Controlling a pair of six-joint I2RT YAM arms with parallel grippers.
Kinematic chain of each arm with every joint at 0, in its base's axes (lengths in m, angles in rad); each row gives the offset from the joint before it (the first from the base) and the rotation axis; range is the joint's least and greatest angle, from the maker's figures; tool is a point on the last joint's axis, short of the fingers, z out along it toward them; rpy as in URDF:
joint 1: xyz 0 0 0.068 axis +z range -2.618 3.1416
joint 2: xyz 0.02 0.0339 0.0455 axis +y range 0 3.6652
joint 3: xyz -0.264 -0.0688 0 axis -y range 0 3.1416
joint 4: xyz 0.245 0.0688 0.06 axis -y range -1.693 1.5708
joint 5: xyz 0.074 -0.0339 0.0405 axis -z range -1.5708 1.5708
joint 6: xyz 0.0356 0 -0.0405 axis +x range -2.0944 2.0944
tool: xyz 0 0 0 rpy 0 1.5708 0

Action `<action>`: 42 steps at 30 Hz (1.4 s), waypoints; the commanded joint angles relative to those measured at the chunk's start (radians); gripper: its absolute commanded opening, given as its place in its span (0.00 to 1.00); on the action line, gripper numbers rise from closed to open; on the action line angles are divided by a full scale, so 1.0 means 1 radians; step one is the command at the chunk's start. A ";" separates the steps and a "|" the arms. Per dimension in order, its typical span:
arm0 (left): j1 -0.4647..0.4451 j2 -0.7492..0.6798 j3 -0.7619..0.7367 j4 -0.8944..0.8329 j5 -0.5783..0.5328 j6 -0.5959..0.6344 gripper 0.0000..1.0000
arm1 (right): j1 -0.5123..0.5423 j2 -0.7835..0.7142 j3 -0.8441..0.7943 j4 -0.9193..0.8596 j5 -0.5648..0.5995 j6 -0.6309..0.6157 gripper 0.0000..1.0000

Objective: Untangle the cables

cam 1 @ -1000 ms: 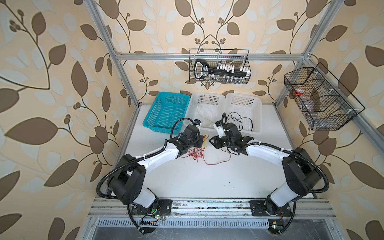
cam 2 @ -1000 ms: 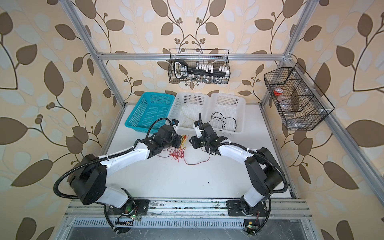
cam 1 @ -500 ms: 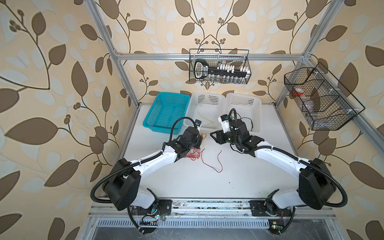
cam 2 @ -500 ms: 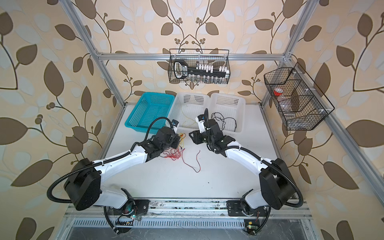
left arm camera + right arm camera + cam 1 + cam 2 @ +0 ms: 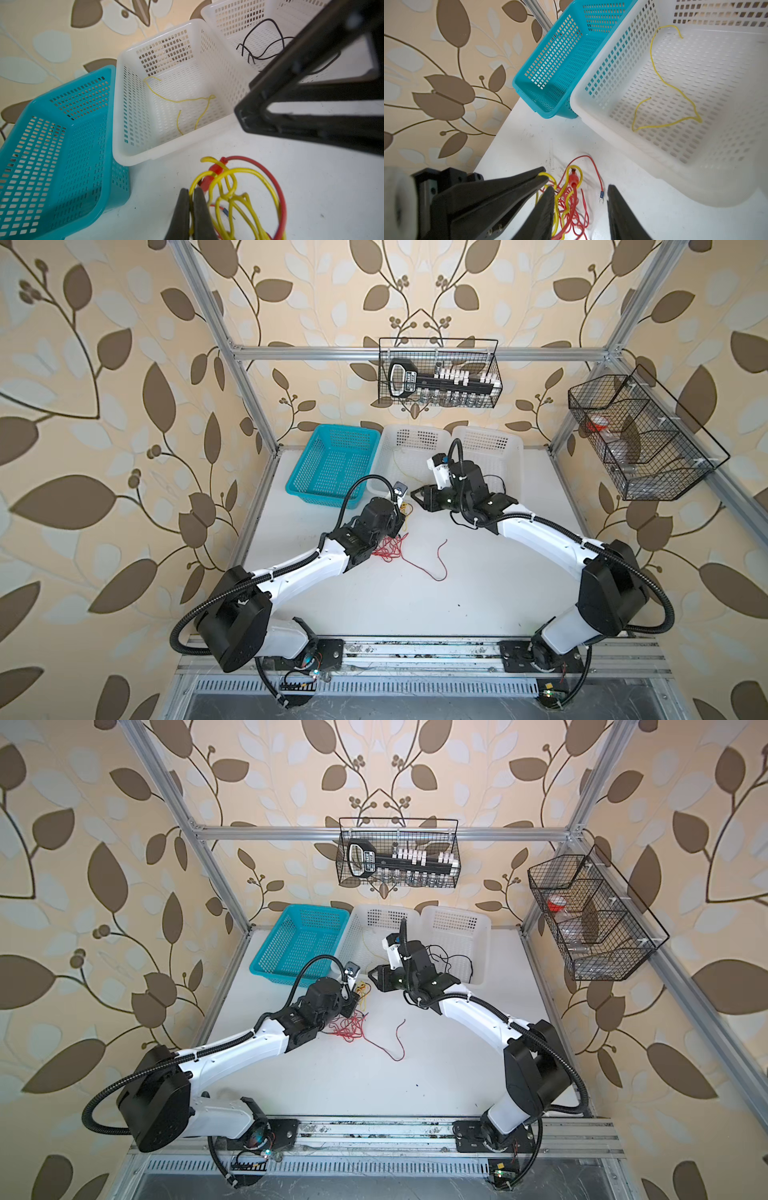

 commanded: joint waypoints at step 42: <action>0.001 -0.062 -0.005 0.086 -0.093 0.015 0.00 | -0.022 0.051 -0.125 -0.150 0.193 -0.037 0.00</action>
